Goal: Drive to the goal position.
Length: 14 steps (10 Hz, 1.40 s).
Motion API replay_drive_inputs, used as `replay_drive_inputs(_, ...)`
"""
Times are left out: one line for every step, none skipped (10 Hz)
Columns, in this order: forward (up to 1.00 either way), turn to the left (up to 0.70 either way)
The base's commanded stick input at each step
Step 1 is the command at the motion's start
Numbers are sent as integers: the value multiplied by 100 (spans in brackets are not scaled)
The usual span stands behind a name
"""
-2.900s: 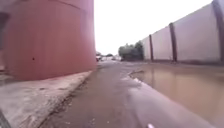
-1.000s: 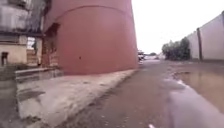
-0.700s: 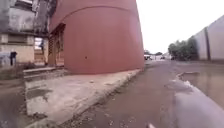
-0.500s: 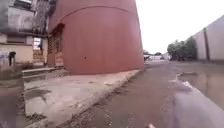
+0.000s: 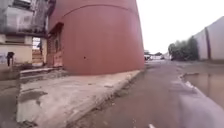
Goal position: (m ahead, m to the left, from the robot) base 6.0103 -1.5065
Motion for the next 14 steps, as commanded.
replay_drive_inputs(50, -50)
replay_drive_inputs(50, -50)
replay_drive_inputs(50, -45)
replay_drive_inputs(50, -9)
replay_drive_inputs(22, 0)
replay_drive_inputs(0, 0)
replay_drive_inputs(0, 0)
replay_drive_inputs(0, 0)
replay_drive_inputs(0, 0)
replay_drive_inputs(0, 0)
replay_drive_inputs(0, 0)
replay_drive_inputs(0, 0)
replay_drive_inputs(0, 0)
replay_drive_inputs(0, 0)
